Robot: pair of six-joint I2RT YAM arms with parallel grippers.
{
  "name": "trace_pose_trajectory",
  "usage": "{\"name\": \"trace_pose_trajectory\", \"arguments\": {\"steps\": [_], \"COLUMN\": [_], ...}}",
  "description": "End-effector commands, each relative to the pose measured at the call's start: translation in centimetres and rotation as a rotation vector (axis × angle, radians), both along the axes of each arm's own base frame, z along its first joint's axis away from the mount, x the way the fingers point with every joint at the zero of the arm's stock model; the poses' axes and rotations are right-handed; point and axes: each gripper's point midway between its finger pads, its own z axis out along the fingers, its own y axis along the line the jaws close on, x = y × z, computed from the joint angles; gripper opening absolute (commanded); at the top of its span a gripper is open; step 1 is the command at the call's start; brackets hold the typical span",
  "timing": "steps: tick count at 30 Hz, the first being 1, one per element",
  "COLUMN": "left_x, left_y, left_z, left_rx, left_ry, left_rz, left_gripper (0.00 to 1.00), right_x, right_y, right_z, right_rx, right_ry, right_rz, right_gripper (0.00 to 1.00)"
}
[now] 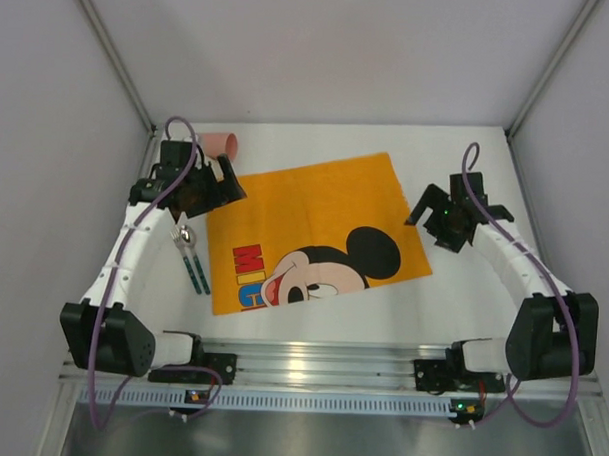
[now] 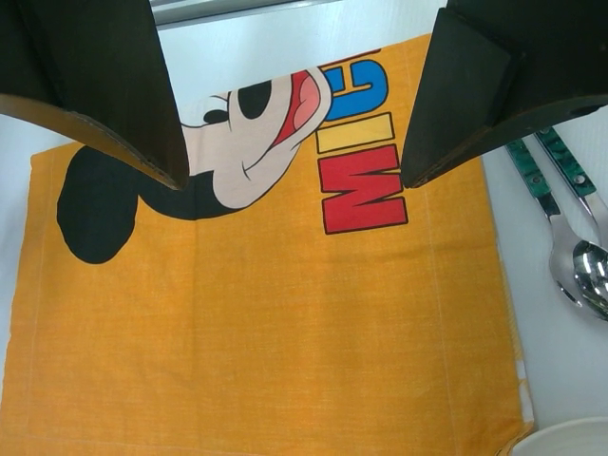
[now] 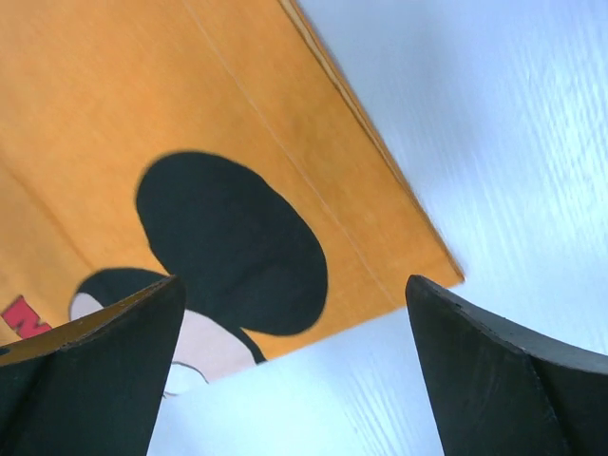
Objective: Set the dinner table for one person
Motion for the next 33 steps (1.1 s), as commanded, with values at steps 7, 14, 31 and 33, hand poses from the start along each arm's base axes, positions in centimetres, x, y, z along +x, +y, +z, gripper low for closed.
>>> {"name": "trace_pose_trajectory", "arguments": {"steps": [7, 14, 31, 33], "left_x": [3.2, 5.6, 9.8, 9.7], "left_y": [-0.2, 0.7, 17.3, 19.2], "left_z": [1.6, 1.0, -2.0, -2.8], "left_rx": [0.002, 0.036, 0.165, 0.125], "left_ry": [-0.064, -0.047, 0.056, 0.065], "left_rz": [0.013, 0.073, 0.67, 0.699], "left_gripper": [0.98, 0.98, 0.98, 0.98], "right_x": [6.5, 8.5, 5.1, 4.1], "right_y": [-3.6, 0.1, 1.3, -0.2], "right_z": [-1.0, -5.5, -9.2, -9.7], "right_rx": [-0.092, 0.054, 0.111, 0.068], "right_ry": [0.017, 0.094, 0.22, 0.241], "right_rz": [0.006, 0.128, 0.175, 0.147], "right_gripper": [1.0, 0.92, 0.0, 0.0]}}
